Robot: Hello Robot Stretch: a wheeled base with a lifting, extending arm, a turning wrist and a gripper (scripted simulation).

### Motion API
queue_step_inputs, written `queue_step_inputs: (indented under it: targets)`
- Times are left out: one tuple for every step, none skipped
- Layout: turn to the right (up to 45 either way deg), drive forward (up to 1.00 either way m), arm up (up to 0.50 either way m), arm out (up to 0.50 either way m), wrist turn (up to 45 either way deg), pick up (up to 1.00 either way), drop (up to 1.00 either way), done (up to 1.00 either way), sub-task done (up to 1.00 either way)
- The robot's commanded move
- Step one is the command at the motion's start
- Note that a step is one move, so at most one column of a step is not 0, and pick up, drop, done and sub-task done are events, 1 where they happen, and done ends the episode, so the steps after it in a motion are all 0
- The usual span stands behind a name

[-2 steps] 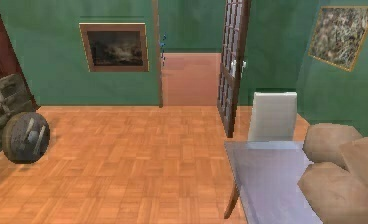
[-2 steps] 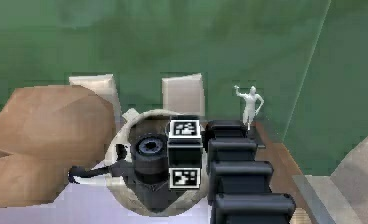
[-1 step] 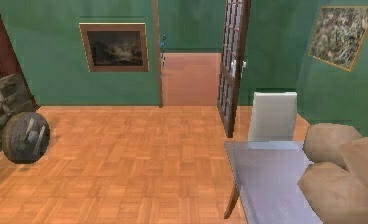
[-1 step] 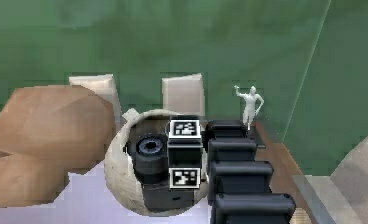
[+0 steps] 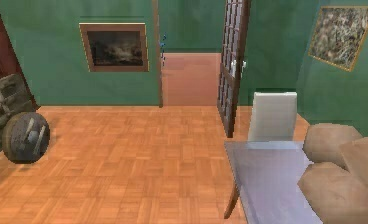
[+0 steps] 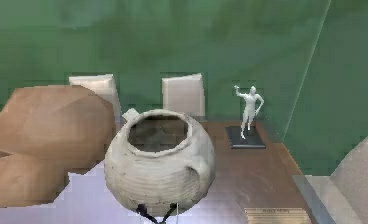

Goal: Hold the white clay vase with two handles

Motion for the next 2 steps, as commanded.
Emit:
queue_step_inputs:
  targets:
    - [0.0, 0.0, 0.0, 0.0, 0.0, 1.0, 0.0, 0.0, 0.0]
    - [0.0, 0.0, 0.1, 0.0, 0.0, 0.0, 0.0, 0.0, 0.0]
